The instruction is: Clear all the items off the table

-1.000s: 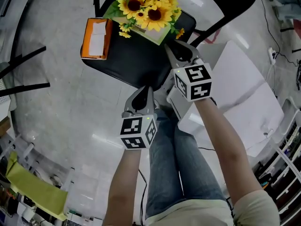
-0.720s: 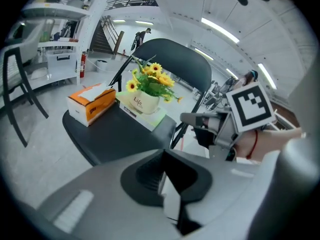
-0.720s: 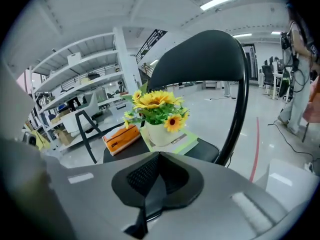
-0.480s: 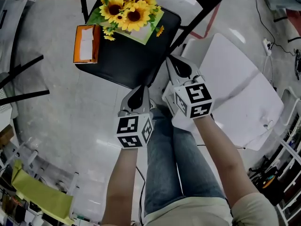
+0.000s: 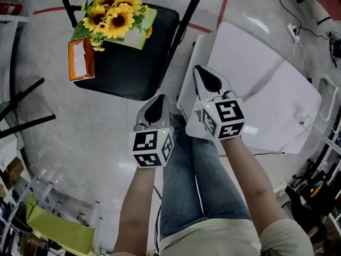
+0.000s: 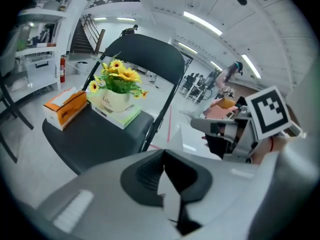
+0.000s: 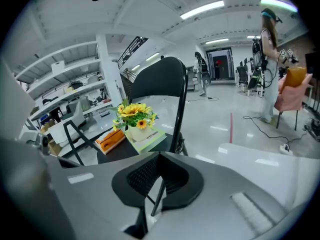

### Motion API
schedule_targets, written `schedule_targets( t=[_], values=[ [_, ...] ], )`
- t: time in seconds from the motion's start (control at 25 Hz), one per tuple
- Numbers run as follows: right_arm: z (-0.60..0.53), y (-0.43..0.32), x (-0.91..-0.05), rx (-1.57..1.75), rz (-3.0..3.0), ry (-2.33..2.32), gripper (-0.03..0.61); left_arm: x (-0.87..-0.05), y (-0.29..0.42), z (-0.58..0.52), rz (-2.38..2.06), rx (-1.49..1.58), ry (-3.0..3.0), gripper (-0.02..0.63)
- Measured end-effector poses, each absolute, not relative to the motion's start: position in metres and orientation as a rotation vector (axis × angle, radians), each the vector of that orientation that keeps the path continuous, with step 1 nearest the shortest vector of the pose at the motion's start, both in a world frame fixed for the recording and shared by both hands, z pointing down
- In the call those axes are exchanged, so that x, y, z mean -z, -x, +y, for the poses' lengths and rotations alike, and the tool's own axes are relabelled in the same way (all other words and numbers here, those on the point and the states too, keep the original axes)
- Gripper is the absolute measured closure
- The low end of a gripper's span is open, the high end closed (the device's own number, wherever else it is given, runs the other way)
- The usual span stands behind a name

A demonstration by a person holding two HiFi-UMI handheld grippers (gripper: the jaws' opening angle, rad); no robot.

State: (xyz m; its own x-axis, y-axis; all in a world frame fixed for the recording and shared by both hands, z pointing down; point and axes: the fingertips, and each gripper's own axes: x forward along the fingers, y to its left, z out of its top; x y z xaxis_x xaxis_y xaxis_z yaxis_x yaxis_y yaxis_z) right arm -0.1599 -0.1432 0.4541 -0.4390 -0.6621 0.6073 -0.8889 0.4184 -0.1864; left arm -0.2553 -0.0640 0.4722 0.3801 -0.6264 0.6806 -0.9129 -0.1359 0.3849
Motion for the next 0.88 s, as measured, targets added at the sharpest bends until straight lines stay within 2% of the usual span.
schedule_targets(
  t=[0.88],
  values=[
    [-0.088, -0.053, -0.430, -0.778, -2.082, -1.703, 0.580, -0.452, 0.084, -0.062, -1.148, -0.564, -2.012, 0.606]
  ],
)
